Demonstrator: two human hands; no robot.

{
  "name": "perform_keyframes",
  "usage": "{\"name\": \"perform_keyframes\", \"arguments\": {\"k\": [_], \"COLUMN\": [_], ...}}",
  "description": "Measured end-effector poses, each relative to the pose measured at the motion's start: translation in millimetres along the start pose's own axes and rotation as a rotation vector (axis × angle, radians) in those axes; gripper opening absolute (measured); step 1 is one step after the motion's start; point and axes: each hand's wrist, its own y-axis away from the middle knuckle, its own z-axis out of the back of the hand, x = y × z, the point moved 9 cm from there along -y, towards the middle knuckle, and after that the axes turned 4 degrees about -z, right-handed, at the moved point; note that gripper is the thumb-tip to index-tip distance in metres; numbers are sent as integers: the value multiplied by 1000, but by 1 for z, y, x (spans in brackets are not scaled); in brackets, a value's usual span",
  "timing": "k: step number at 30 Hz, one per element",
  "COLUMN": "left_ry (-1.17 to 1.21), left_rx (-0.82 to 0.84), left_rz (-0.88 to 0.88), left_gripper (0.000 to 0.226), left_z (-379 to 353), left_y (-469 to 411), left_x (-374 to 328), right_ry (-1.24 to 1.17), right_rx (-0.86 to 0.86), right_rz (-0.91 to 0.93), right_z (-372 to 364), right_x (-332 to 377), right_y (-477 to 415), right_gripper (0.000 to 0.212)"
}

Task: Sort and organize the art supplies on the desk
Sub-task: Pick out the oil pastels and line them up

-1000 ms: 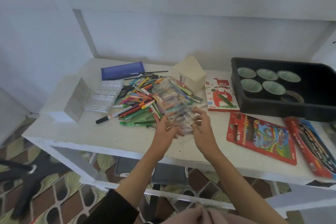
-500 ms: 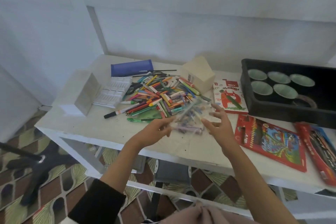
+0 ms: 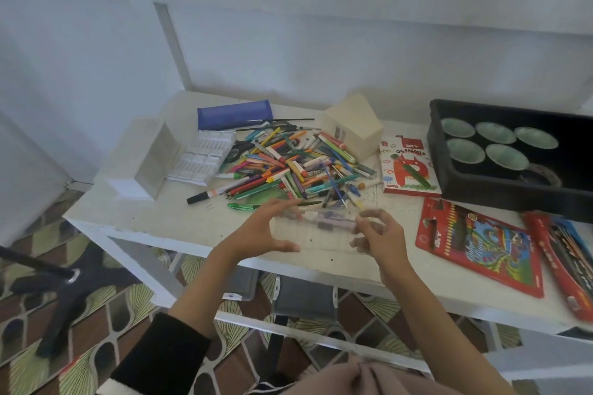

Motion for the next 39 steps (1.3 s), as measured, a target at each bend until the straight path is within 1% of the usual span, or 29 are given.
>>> {"name": "perform_keyframes", "arguments": {"k": [2,4,6,8,11,13,14,17,20,22,25,28,31,33,35,38,39], "left_ry": [-28,-48,-71,-98,-203,-335,-378,-424,-414,-396,-339,-254,-222,-192,-168,-147,-139], "left_rx": [26,15,-13,-34,-76,-146,-174,-175,-124,-101,-109,-130,-120,-113,-119,-139,-148], "left_rz": [-1,-6,12,33,49,-7,-34,-32,-1,9,-2,2,-13,-20,-22,-15,-14], "left_gripper": [91,91,92,94,92,96,99,103,107,110,107,99,97,95,94,95,94], "left_z": [1,4,11,21,44,60,66,76,78,76,78,83,85,85,85,86,86], "left_y": [8,14,20,28,41,48,50,53,51,49,49,54,56,56,56,57,58], "left_x": [8,15,24,36,60,73,80,101,110,113,117,119,120,119,119,120,121], "right_ry": [-44,-59,-14,129,461,674,749,919,1102,1176,1289,1452,1564,1612,1573,1364,1284], "right_rx": [-24,-27,-6,2,-10,-33,-24,53,116,150,167,130,29,-30,-48,-49,-26], "right_rz": [-48,-90,-74,0,194,368,426,471,546,575,651,729,848,950,1056,1183,1208], "right_z": [-4,-11,-20,-28,-41,-54,-63,-100,-142,-166,-196,-214,-225,-226,-228,-229,-230], "right_x": [-10,-19,-24,-23,-13,-1,4,19,38,48,53,49,51,51,53,65,68], "right_y": [2,4,6,8,7,6,4,-13,-37,-52,-68,-75,-70,-66,-61,-47,-40], "right_gripper": [14,15,15,18,34,38,38,36,32,33,36,31,24,24,26,14,12]}}
